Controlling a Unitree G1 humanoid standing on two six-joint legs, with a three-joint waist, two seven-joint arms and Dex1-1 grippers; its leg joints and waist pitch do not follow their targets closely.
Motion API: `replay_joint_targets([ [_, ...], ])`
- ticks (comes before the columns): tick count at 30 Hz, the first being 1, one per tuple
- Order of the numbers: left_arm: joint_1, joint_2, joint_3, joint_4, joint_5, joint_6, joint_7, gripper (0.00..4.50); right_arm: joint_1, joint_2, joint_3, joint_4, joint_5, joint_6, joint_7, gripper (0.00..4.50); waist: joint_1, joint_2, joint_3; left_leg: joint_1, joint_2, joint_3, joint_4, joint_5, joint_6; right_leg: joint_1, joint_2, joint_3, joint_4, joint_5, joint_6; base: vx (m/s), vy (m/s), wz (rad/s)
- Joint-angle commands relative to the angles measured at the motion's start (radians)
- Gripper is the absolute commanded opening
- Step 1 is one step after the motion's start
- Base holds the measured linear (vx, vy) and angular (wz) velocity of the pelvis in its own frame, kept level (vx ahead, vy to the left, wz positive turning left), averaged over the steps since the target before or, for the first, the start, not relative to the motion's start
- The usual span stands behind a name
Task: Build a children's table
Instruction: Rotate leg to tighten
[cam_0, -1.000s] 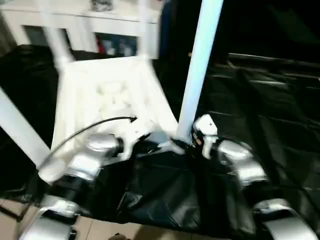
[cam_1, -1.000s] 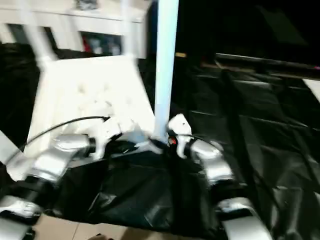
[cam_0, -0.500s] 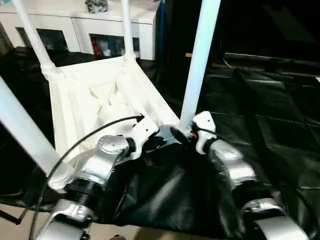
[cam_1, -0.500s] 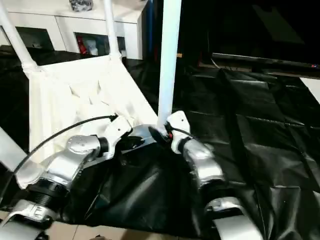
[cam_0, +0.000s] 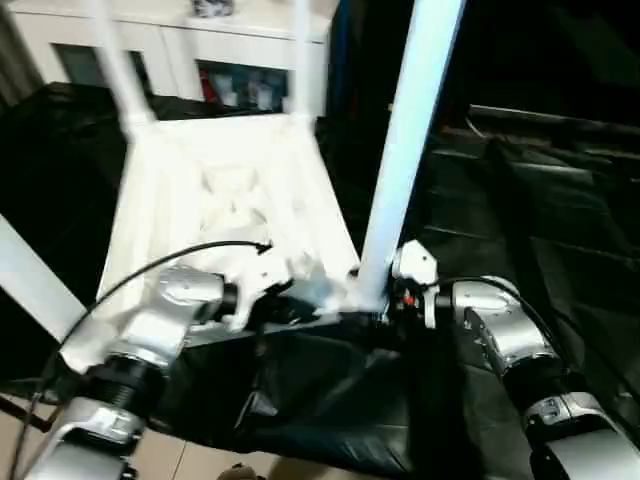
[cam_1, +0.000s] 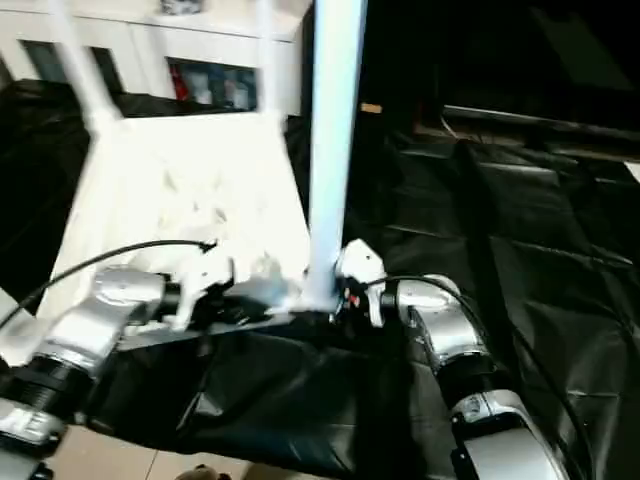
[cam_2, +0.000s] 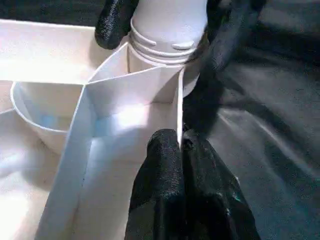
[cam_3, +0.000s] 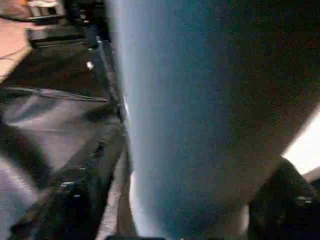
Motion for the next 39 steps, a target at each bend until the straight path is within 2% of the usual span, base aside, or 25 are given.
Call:
replay_joint_targets([
  [1, -0.042, -0.020, -0.019, -0.005, -0.014, -0.015, -0.004, 0.00, 0.009, 0.020, 0.071, -0.045, 0.014, 0.015, 0.083, 3.43, 0.000, 0.004, -0.054, 0.018, 0.041, -0.014, -0.061, -0.241, 0.046, 0.042, -0.069, 0.049, -0.072, -0.186, -0.224, 0.000, 0.000, 0.00],
  [3, -0.048, -0.011, -0.020, 0.006, -0.015, -0.023, -0.016, 0.00, 0.013, 0.014, 0.082, -0.047, 0.006, 0.013, 0.106, 3.17, 0.003, -0.003, -0.055, 0.016, 0.041, -0.016, -0.061, -0.228, 0.041, 0.044, -0.071, 0.049, -0.070, -0.194, -0.216, 0.000, 0.000, 0.00],
  [6, -0.056, -0.001, -0.017, 0.020, -0.015, -0.028, -0.025, 0.00, 0.017, 0.012, 0.083, -0.051, 0.005, 0.018, 0.131, 2.95, 0.007, -0.004, -0.056, 0.014, 0.040, -0.015, -0.059, -0.206, 0.045, 0.045, -0.073, 0.050, -0.068, -0.178, -0.213, 0.000, 0.000, 0.00],
  [7, -0.059, -0.002, -0.009, 0.026, -0.009, -0.031, -0.008, 0.00, 0.019, 0.017, 0.079, -0.051, 0.011, 0.021, 0.129, 2.86, 0.009, -0.008, -0.057, 0.012, 0.040, -0.015, -0.058, -0.192, 0.048, 0.047, -0.072, 0.049, -0.066, -0.162, -0.213, 0.000, 0.000, 0.00],
  [11, -0.065, -0.016, 0.003, 0.047, 0.016, -0.036, 0.068, 0.00, 0.020, 0.042, 0.062, -0.037, 0.013, 0.035, 0.078, 2.71, 0.014, -0.008, -0.056, 0.011, 0.039, -0.015, -0.057, -0.187, 0.049, 0.045, -0.072, 0.049, -0.066, -0.162, -0.210, 0.000, 0.000, 0.00],
  [13, -0.078, -0.060, 0.039, 0.072, 0.036, -0.015, 0.211, 0.00, 0.007, 0.088, 0.030, 0.019, -0.025, 0.026, -0.110, 2.69, 0.013, -0.009, -0.052, 0.014, 0.038, -0.015, -0.060, -0.206, 0.035, 0.041, -0.075, 0.050, -0.071, -0.208, -0.201, 0.000, 0.000, 0.00],
  [15, -0.083, -0.083, 0.054, 0.072, 0.038, -0.002, 0.266, 0.00, 0.001, 0.107, 0.018, 0.045, -0.047, 0.017, -0.215, 2.67, 0.008, -0.012, -0.048, 0.019, 0.037, -0.021, -0.067, -0.259, 0.002, 0.039, -0.081, 0.050, -0.086, -0.348, -0.163, 0.000, 0.000, 0.00],
  [16, -0.084, -0.091, 0.059, 0.072, 0.040, 0.002, 0.289, 0.00, -0.001, 0.114, 0.013, 0.054, -0.056, 0.013, -0.255, 2.66, 0.008, -0.014, -0.048, 0.020, 0.038, -0.022, -0.068, -0.267, -0.004, 0.038, -0.082, 0.051, -0.089, -0.370, -0.154, 0.000, 0.000, 0.00],
  [17, -0.087, -0.105, 0.065, 0.071, 0.046, 0.010, 0.326, 0.00, -0.006, 0.128, 0.003, 0.069, -0.063, 0.018, -0.313, 2.65, 0.002, -0.018, -0.047, 0.016, 0.037, -0.025, -0.071, -0.275, -0.011, 0.041, -0.082, 0.049, -0.090, -0.392, -0.141, 0.000, 0.000, 0.00],
  [18, -0.086, -0.149, 0.076, 0.057, 0.063, 0.041, 0.420, 0.00, -0.016, 0.174, -0.034, 0.099, -0.061, 0.041, -0.458, 2.65, -0.005, -0.021, -0.047, 0.016, 0.039, -0.027, -0.074, -0.276, -0.017, 0.039, -0.081, 0.050, -0.089, -0.396, -0.135, 0.000, 0.000, 0.00],
  [20, -0.082, -0.177, 0.080, 0.046, 0.071, 0.058, 0.471, 0.00, -0.021, 0.201, -0.055, 0.113, -0.058, 0.055, -0.539, 2.65, -0.015, -0.021, -0.047, 0.019, 0.037, -0.028, -0.074, -0.293, -0.022, 0.037, -0.082, 0.049, -0.094, -0.417, -0.131, 0.000, 0.000, 0.00],
  [22, -0.074, -0.199, 0.069, 0.033, 0.090, 0.066, 0.513, 0.00, -0.025, 0.228, -0.062, 0.125, -0.074, 0.057, -0.614, 2.65, -0.018, -0.022, -0.048, 0.014, 0.036, -0.027, -0.073, -0.282, -0.010, 0.039, -0.081, 0.049, -0.095, -0.396, -0.127, 0.000, 0.000, 0.00],
  [23, -0.068, -0.211, 0.061, 0.027, 0.101, 0.069, 0.531, 0.00, -0.028, 0.242, -0.063, 0.132, -0.083, 0.057, -0.653, 2.65, -0.018, -0.022, -0.049, 0.017, 0.036, -0.024, -0.071, -0.272, -0.005, 0.034, -0.079, 0.051, -0.093, -0.365, -0.133, 0.000, 0.000, 0.00],
  [25, -0.059, -0.235, 0.048, 0.016, 0.121, 0.079, 0.567, 0.00, -0.034, 0.270, -0.060, 0.149, -0.107, 0.053, -0.730, 2.65, -0.020, -0.022, -0.050, 0.013, 0.034, -0.023, -0.070, -0.253, 0.000, 0.038, -0.077, 0.051, -0.088, -0.328, -0.141, 0.000, 0.000, 0.00],
  [26, -0.053, -0.261, 0.039, 0.012, 0.134, 0.089, 0.602, 0.00, -0.042, 0.293, -0.049, 0.164, -0.132, 0.046, -0.794, 2.65, -0.022, -0.016, -0.051, 0.013, 0.037, -0.023, -0.070, -0.235, -0.003, 0.037, -0.077, 0.052, -0.084, -0.292, -0.149, 0.000, 0.000, 0.00],
  [27, -0.050, -0.274, 0.024, 0.012, 0.145, 0.088, 0.608, 0.00, -0.045, 0.302, -0.034, 0.168, -0.148, 0.032, -0.802, 2.65, -0.024, -0.016, -0.051, 0.012, 0.033, -0.022, -0.069, -0.233, -0.004, 0.040, -0.074, 0.050, -0.083, -0.274, -0.152, 0.000, 0.000, 0.00],
  [28, -0.048, -0.282, 0.014, 0.013, 0.151, 0.086, 0.609, 0.00, -0.048, 0.306, -0.025, 0.167, -0.155, 0.021, -0.799, 2.65, -0.027, -0.011, -0.053, 0.013, 0.033, -0.020, -0.067, -0.236, -0.003, 0.039, -0.072, 0.051, -0.084, -0.251, -0.156, 0.000, 0.000, 0.00],
  [29, -0.047, -0.288, 0.008, 0.012, 0.156, 0.086, 0.612, 0.00, -0.051, 0.308, -0.023, 0.171, -0.157, 0.011, -0.802, 2.99, -0.027, -0.013, -0.054, 0.013, 0.033, -0.020, -0.066, -0.235, -0.001, 0.041, -0.072, 0.051, -0.082, -0.240, -0.158, 0.000, 0.000, 0.00],
  [30, -0.047, -0.290, 0.006, 0.014, 0.157, 0.085, 0.609, 0.00, -0.055, 0.308, -0.028, 0.174, -0.152, 0.006, -0.804, 3.19, -0.027, -0.005, -0.055, 0.011, 0.031, -0.021, -0.065, -0.229, 0.006, 0.042, -0.072, 0.052, -0.079, -0.218, -0.162, 0.000, 0.000, 0.00],
  [31, -0.047, -0.291, 0.005, 0.012, 0.158, 0.088, 0.611, 0.00, -0.059, 0.308, -0.033, 0.179, -0.148, 0.004, -0.814, 3.33, -0.029, -0.008, -0.056, 0.011, 0.031, -0.020, -0.064, -0.222, 0.010, 0.043, -0.071, 0.052, -0.078, -0.199, -0.165, 0.000, 0.000, 0.00],
  [32, -0.047, -0.287, 0.001, 0.012, 0.156, 0.086, 0.599, 0.00, -0.060, 0.302, -0.050, 0.173, -0.126, 0.009, -0.796, 3.35, -0.029, -0.003, -0.057, 0.010, 0.030, -0.020, -0.063, -0.214, 0.014, 0.045, -0.069, 0.051, -0.075, -0.170, -0.174, 0.000, 0.000, 0.00],
  [33, -0.047, -0.281, -0.005, 0.010, 0.152, 0.082, 0.580, 0.00, -0.059, 0.293, -0.060, 0.167, -0.112, 0.010, -0.779, 3.35, -0.030, -0.005, -0.057, 0.010, 0.030, -0.019, -0.063, -0.215, 0.020, 0.045, -0.069, 0.051, -0.075, -0.156, -0.180, 0.000, 0.000, 0.00],
  [35, -0.046, -0.259, -0.015, 0.003, 0.143, 0.069, 0.527, 0.00, -0.054, 0.270, -0.062, 0.150, -0.099, -0.003, -0.730, 3.72, -0.030, -0.005, -0.057, 0.010, 0.030, -0.019, -0.063, -0.217, 0.025, 0.047, -0.069, 0.050, -0.075, -0.154, -0.184, 0.000, 0.000, 0.00],
  [39, -0.046, -0.217, -0.017, -0.003, 0.131, 0.052, 0.448, 0.00, -0.054, 0.229, -0.045, 0.146, -0.104, -0.029, -0.615, 3.72, -0.033, -0.002, -0.059, 0.008, 0.032, -0.020, -0.061, -0.214, 0.035, 0.052, -0.068, 0.049, -0.070, -0.119, -0.202, 0.000, 0.000, 0.00],
])
